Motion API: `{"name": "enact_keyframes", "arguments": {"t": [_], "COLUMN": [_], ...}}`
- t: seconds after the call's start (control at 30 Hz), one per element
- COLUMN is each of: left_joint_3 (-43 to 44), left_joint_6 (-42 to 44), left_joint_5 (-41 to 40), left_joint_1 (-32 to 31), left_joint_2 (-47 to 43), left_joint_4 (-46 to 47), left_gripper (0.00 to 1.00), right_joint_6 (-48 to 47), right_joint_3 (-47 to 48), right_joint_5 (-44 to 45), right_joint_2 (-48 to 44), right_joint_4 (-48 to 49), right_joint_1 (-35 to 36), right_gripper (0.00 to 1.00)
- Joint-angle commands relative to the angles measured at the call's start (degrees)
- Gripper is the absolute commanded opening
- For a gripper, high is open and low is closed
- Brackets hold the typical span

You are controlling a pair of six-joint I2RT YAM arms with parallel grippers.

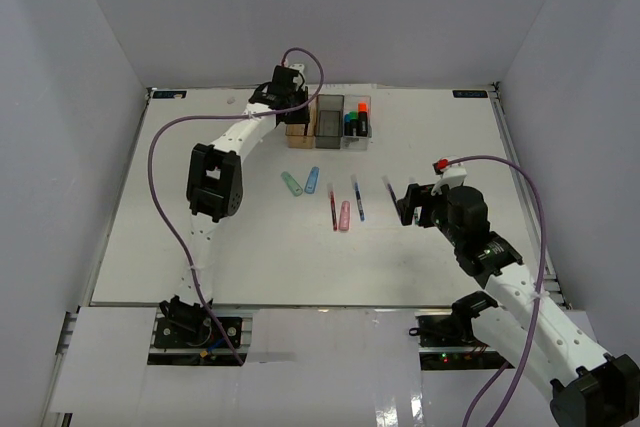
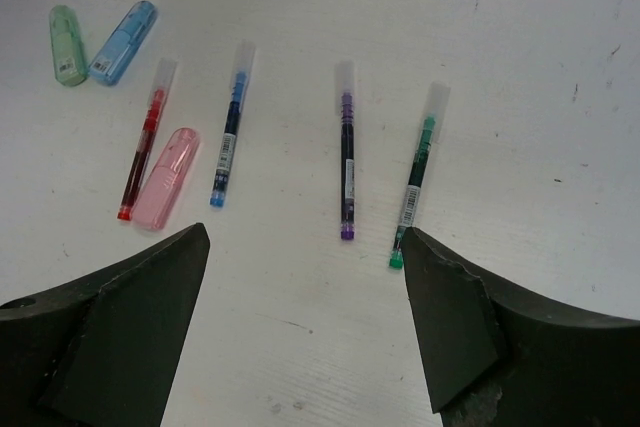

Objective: Sort the stationery into containers
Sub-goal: Place the pen in the storage box, then pick up the pen from the center of the board.

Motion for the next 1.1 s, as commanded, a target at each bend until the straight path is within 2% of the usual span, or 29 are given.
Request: {"name": "enact_keyframes", "arguments": {"t": [0.0,0.07,0.1,0.17,0.3,0.43,0.57,0.7,0.87,1.07], "left_joint_3": [2.54,1.48,0.79,-0.27,-4.31,-13.86,-24.42,-33.40,-37.54,-37.10], "left_joint_6": [0.37,0.20,-0.07,-0.94,-4.71,-9.72,-15.09,-20.27,-25.46,-27.84], "left_joint_5": [-0.63,-0.72,-0.72,-0.37,0.68,-0.88,-4.32,-6.95,-10.29,-12.67], "left_joint_1": [0.58,0.66,0.67,0.58,0.49,-1.09,-6.35,-11.54,-17.78,-21.39], "left_joint_2": [-3.80,-4.68,-5.12,-7.05,-12.32,-20.05,-28.30,-31.48,-30.26,-25.61], "left_joint_4": [1.04,0.87,0.87,0.95,0.34,-1.85,-2.56,-2.65,-4.14,-5.64], "left_gripper": [0.35,0.43,0.51,0.59,0.63,0.66,0.68,0.68,0.66,0.62], "right_joint_6": [-0.79,-0.70,-0.79,-0.70,-0.61,-0.44,-0.43,-0.35,-0.17,-0.08], "right_joint_3": [-0.28,-0.28,-0.28,-0.28,-0.19,-0.28,-0.37,-0.63,-0.72,-1.07], "right_joint_5": [-0.50,-0.32,-0.32,-0.41,-0.32,0.47,1.00,1.09,0.82,0.91], "right_joint_2": [-0.34,-0.43,-0.61,-0.87,-2.01,-3.24,-3.51,-3.77,-4.39,-5.35], "right_joint_4": [2.30,2.39,2.39,2.30,2.04,2.04,2.04,2.04,2.04,2.04], "right_joint_1": [-0.27,-0.27,-0.27,-0.27,-0.18,-0.27,-0.27,-0.27,-0.27,-0.27], "right_gripper": [0.84,0.84,0.84,0.84,0.84,0.84,0.84,0.84,0.84,0.84]}}
